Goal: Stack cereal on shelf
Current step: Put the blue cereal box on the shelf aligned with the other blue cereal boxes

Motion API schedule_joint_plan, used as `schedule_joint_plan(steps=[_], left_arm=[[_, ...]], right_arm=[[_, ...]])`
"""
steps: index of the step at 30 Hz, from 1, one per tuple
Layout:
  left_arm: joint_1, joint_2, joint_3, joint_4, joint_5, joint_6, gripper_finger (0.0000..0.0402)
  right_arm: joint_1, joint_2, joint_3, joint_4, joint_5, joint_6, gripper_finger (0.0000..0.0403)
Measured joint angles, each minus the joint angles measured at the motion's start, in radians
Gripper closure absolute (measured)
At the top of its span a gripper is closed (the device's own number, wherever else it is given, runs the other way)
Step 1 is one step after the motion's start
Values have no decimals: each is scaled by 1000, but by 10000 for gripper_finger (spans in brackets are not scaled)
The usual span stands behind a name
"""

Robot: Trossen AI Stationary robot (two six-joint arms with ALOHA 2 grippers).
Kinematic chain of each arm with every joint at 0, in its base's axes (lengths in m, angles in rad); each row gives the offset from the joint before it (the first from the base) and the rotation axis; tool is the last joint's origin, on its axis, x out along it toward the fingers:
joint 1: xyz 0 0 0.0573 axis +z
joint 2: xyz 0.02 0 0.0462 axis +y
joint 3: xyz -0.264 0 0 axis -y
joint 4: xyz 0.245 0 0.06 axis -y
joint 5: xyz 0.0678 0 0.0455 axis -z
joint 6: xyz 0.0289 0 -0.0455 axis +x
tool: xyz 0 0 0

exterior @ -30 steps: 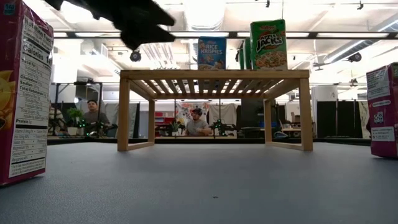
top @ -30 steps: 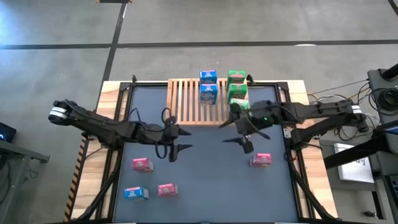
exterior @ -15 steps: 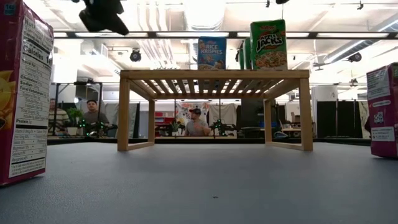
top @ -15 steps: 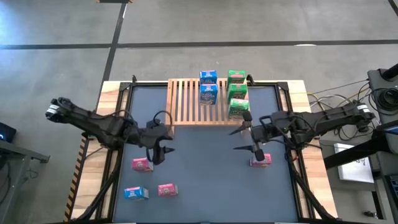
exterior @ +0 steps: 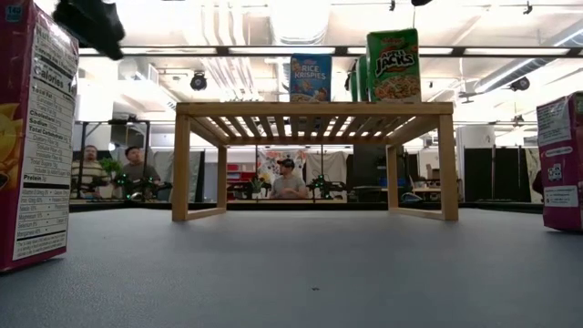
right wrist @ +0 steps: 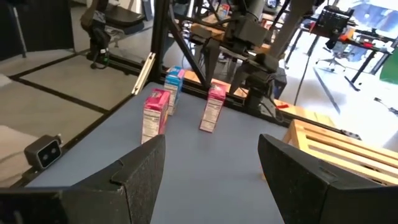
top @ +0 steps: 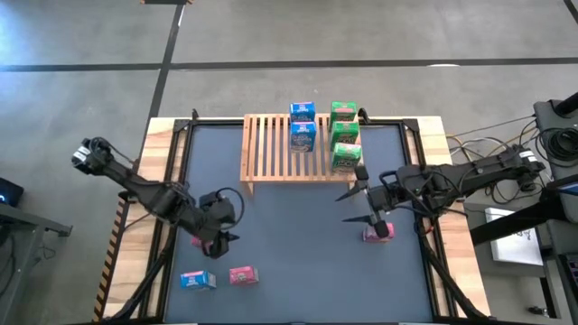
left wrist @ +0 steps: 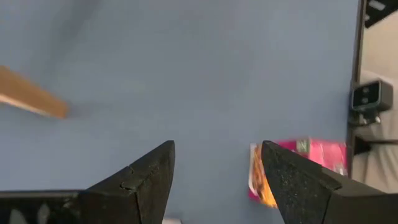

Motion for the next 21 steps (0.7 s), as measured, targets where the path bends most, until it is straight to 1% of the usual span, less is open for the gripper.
schedule_joint_plan(steps=[3, 7, 15, 21], left_arm=[[-31, -1, 3, -31, 24, -61, 178], [-70, -2, 27, -112, 57, -159, 178], [-148, 0, 117, -272, 56, -296, 178], [-187, 18, 146, -297, 48, -343, 189]], right_arm=[[4, 4, 0, 6, 0, -7, 156], [4, 11, 0, 26, 0, -27, 156], [4, 12, 0, 36, 0, -48, 156], [4, 12, -3, 35, 0, -48, 156]])
